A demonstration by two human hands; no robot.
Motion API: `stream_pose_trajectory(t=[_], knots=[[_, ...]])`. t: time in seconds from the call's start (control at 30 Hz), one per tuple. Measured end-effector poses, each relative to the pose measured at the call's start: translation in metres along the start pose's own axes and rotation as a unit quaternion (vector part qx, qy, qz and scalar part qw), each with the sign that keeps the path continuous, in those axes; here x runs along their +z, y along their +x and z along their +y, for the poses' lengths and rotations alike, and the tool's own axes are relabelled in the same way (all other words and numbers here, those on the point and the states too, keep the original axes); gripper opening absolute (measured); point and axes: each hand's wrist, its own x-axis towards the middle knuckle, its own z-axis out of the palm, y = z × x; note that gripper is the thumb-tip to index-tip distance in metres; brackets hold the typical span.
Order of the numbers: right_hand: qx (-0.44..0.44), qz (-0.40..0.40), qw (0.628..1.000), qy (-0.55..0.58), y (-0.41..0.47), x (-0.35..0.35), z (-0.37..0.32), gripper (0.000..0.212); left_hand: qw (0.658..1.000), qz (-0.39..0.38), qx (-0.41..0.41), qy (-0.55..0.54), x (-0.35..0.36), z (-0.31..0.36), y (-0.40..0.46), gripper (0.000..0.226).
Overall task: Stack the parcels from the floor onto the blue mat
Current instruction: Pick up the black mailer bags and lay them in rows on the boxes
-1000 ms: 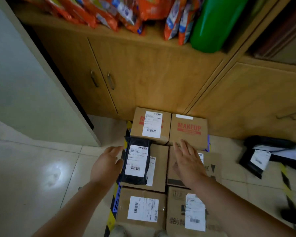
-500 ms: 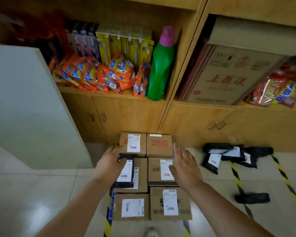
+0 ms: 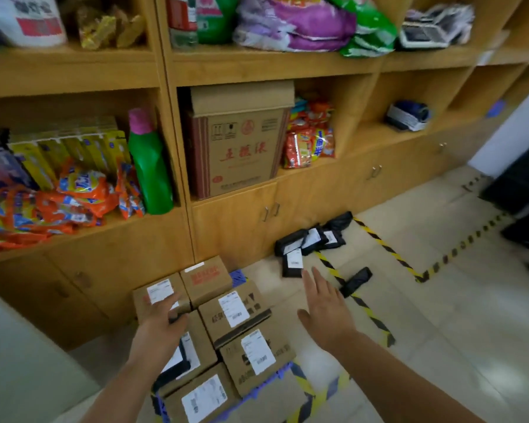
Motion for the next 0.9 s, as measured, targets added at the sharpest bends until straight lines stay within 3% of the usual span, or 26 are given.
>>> stream_pose_trajectory(t=[0.4, 0.67, 0.9], knots=[[0.165, -0.003, 0.985, 0.049, -0.051, -0.030, 0.205, 0.076, 0.988, -0.128, 0.067, 0.048, 0.166, 0.148, -0.010, 0.049], [0.198, -0.004, 0.979, 0.057, -0.063, -0.051, 0.364, 0.074, 0.991, -0.110, 0.073, -0.015, 0.303, 0.247, -0.024, 0.050], [0.184, -0.026, 0.981, 0.062, -0.036, -0.063, 0.448, 0.074, 0.992, -0.104, 0.065, -0.014, 0.371, 0.300, -0.011, 0.049]])
